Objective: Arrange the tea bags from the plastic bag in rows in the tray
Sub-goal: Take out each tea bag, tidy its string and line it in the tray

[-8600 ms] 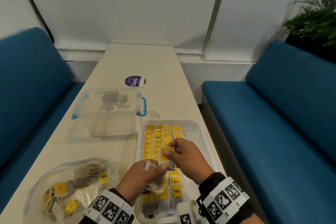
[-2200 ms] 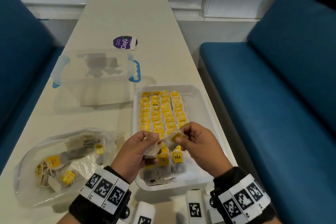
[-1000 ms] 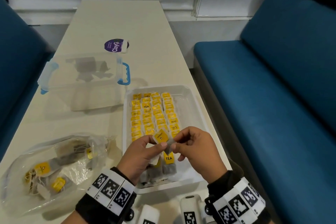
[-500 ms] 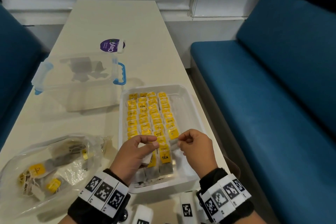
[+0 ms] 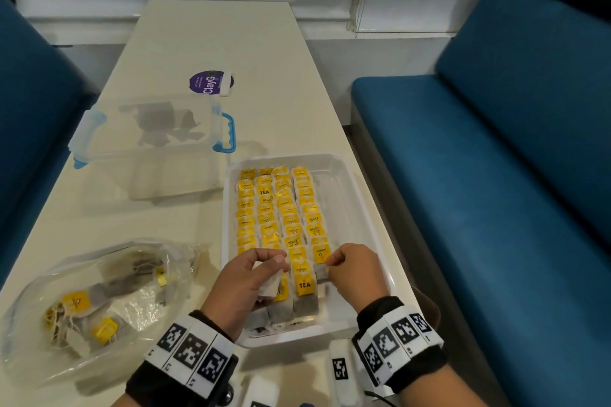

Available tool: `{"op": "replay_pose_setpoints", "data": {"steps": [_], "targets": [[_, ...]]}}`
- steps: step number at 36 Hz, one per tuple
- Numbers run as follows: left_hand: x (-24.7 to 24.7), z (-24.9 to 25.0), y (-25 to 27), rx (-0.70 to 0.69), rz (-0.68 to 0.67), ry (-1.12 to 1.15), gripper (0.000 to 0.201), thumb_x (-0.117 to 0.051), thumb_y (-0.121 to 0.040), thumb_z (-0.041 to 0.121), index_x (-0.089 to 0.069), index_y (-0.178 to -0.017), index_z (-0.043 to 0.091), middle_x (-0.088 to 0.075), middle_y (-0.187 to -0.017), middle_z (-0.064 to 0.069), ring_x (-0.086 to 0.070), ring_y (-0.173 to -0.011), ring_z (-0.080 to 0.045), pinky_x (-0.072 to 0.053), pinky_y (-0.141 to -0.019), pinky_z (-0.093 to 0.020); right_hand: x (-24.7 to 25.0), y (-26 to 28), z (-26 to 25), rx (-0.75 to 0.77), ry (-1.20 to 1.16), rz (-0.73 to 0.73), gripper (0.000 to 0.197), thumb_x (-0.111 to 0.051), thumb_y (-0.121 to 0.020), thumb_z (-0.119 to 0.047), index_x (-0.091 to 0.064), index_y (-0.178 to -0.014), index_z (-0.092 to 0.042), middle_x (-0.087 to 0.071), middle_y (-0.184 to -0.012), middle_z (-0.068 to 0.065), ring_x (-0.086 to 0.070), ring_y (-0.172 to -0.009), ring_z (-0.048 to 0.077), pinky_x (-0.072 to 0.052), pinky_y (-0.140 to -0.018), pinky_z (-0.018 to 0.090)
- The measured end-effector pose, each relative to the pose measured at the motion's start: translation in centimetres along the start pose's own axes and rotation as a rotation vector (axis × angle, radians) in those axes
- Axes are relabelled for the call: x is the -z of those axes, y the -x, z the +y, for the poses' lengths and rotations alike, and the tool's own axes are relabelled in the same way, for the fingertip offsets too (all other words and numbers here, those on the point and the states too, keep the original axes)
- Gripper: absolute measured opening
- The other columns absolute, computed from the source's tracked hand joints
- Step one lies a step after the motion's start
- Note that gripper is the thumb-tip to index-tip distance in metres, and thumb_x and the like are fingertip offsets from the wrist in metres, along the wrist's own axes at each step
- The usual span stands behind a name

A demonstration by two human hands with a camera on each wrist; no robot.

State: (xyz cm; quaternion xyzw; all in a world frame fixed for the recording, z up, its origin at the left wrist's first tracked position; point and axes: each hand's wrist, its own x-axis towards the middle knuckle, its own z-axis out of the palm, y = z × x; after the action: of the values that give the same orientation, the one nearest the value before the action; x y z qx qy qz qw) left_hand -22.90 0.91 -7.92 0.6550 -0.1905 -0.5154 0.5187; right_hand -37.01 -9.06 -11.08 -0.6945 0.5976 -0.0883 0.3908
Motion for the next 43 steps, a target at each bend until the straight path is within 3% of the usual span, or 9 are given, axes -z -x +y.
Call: {"op": "replay_pose_setpoints", "data": {"steps": [7, 12, 17, 23, 28, 32, 36, 39, 43], "targets": [[-0.5, 0.3, 0.2, 0.046, -0.029, 0.138, 0.010, -0.056, -0.090, 0.017, -0.064, -0.089, 0.010, -0.068, -0.080, -0.003, -0.057, -0.055, -0.013, -0.046, -0.045, -0.018, 0.8, 0.7, -0.3, 0.075, 0.083, 0.032, 0.018, -0.055, -0.088, -0.007, -0.065, -0.091, -0.021, -0.055, -0.104, -0.001, -0.055, -0.090, 0.013, -0.041, -0.074, 0.020], [-0.6, 0.6, 0.3, 0.083, -0.057, 0.209, 0.024, -0.048, -0.094, 0.029, -0.063, -0.098, 0.010, -0.067, -0.084, -0.011, -0.061, -0.051, -0.014, -0.047, -0.044, -0.020, 2.1, 2.5, -2.2, 0.258, -0.127, -0.014, 0.025, -0.062, -0.082, -0.004, -0.060, -0.083, -0.029, -0.055, -0.094, -0.007, -0.047, -0.068, 0.002, -0.039, -0.065, 0.012], [-0.7, 0.7, 0.4, 0.099, -0.104, 0.195, 0.040, -0.038, -0.096, 0.041, -0.064, -0.102, 0.011, -0.067, -0.082, -0.012, -0.063, -0.058, -0.019, -0.046, -0.045, -0.022, 2.5, 4.3, -3.8, 0.424, -0.158, -0.216, 0.045, -0.068, -0.074, 0.001, -0.061, -0.082, -0.043, -0.055, -0.092, -0.009, -0.047, -0.067, 0.008, -0.048, -0.072, 0.026], [-0.4, 0.2, 0.8, 0.114, -0.158, 0.108, 0.049, -0.035, -0.094, 0.048, -0.065, -0.100, 0.010, -0.067, -0.072, -0.008, -0.063, -0.056, -0.016, -0.046, -0.043, -0.022, 2.0, 4.6, -3.6, 0.492, -0.145, -0.238, 0.016, -0.075, -0.076, -0.010, -0.075, -0.087, -0.021, -0.052, -0.078, -0.013, -0.047, -0.068, 0.007, -0.045, -0.074, 0.025], [-0.2, 0.0, 1.1, 0.117, -0.171, 0.071, 0.050, -0.033, -0.093, 0.049, -0.066, -0.097, 0.011, -0.067, -0.067, -0.007, -0.063, -0.054, -0.015, -0.042, -0.042, -0.021, 2.1, 4.6, -3.4, 0.497, -0.141, -0.244, 0.008, -0.076, -0.076, -0.015, -0.073, -0.082, -0.020, -0.053, -0.080, -0.008, -0.048, -0.070, 0.010, -0.043, -0.075, 0.027], [0.0, -0.1, 1.1, 0.098, -0.162, 0.053, 0.054, -0.033, -0.089, 0.055, -0.065, -0.098, 0.013, -0.066, -0.068, -0.008, -0.062, -0.056, -0.017, -0.036, -0.042, -0.020, 1.9, 4.7, -3.3, 0.509, -0.203, -0.248, 0.018, -0.074, -0.077, -0.015, -0.066, -0.074, -0.031, -0.054, -0.078, -0.012, -0.049, -0.069, 0.004, -0.042, -0.074, 0.017], [0.2, 0.1, 1.3, 0.077, -0.172, 0.063, 0.059, -0.036, -0.076, 0.063, -0.065, -0.095, 0.014, -0.065, -0.066, -0.007, -0.059, -0.054, -0.016, -0.033, -0.044, -0.021, 2.0, 4.6, -3.2, 0.518, -0.293, -0.227, 0.021, -0.073, -0.079, -0.015, -0.065, -0.074, -0.034, -0.060, -0.086, -0.004, -0.052, -0.076, 0.008, -0.046, -0.075, 0.019], [0.3, 0.3, 1.5, 0.055, -0.192, 0.088, 0.059, -0.040, -0.073, 0.061, -0.064, -0.096, 0.012, -0.065, -0.066, -0.005, -0.056, -0.050, -0.014, -0.032, -0.044, -0.021, 2.2, 4.4, -3.2, 0.508, -0.347, -0.223, 0.020, -0.071, -0.080, -0.014, -0.065, -0.074, -0.033, -0.063, -0.092, 0.000, -0.053, -0.079, 0.009, -0.042, -0.071, 0.015], [0.0, 0.4, 1.9, 0.027, -0.204, 0.143, 0.054, -0.067, -0.073, 0.050, -0.059, -0.106, 0.008, -0.064, -0.065, 0.000, -0.055, -0.049, -0.010, -0.035, -0.041, -0.019, 2.4, 4.4, -3.4, 0.471, -0.405, -0.213, 0.016, -0.068, -0.083, -0.012, -0.065, -0.078, -0.027, -0.066, -0.086, -0.004, -0.055, -0.075, 0.010, -0.050, -0.072, 0.028]]}}
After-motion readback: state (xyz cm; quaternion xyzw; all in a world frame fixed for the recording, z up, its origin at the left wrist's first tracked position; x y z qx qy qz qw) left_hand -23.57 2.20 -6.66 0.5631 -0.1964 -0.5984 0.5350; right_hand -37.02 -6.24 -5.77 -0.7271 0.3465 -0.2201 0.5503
